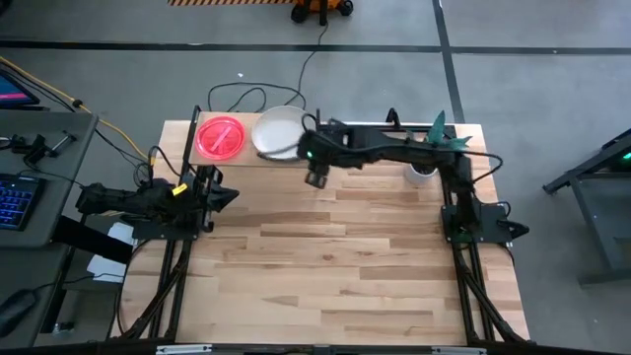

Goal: Place and stack plates onto a shelf
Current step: Return to Home Position

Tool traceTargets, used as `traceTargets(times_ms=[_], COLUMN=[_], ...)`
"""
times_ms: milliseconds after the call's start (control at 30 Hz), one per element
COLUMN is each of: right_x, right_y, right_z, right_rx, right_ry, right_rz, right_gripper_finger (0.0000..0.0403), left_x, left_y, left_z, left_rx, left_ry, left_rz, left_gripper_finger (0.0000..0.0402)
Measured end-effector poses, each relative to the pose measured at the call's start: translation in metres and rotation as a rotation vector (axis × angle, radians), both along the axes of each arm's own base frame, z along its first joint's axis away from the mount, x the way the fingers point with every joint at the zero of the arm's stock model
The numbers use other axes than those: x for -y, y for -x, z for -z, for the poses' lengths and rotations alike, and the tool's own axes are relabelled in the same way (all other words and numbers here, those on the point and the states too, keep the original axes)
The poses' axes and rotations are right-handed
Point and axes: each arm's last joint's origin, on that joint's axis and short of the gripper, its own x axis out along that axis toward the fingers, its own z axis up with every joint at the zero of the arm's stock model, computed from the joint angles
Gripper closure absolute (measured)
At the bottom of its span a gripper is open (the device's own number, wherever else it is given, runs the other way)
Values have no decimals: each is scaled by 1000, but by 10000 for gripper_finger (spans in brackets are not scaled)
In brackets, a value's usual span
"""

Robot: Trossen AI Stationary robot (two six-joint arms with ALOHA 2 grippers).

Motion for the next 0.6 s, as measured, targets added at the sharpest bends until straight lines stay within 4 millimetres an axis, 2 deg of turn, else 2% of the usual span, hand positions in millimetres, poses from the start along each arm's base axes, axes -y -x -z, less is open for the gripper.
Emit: traceTargets(times_ms=[133, 267, 433, 500, 600], right_x=[-14, -26, -47, -55, -68], right_y=[35, 87, 147, 163, 176], right_z=[21, 48, 88, 103, 117], right_rx=[-54, 28, 299, 440, 707], right_ry=[15, 0, -92, -156, -241], right_rz=[69, 136, 134, 89, -35], right_gripper_finger=[209, 209, 208, 208, 208], left_x=[0, 0, 0, 0, 0], left_y=[0, 0, 0, 0, 0], left_z=[0, 0, 0, 0, 0], left_rx=[1, 0, -1, -1, -1], left_ry=[2, -1, -9, -9, -9], left_rz=[7, 6, 3, 3, 3], left_gripper_finger=[401, 401, 401, 401, 401])
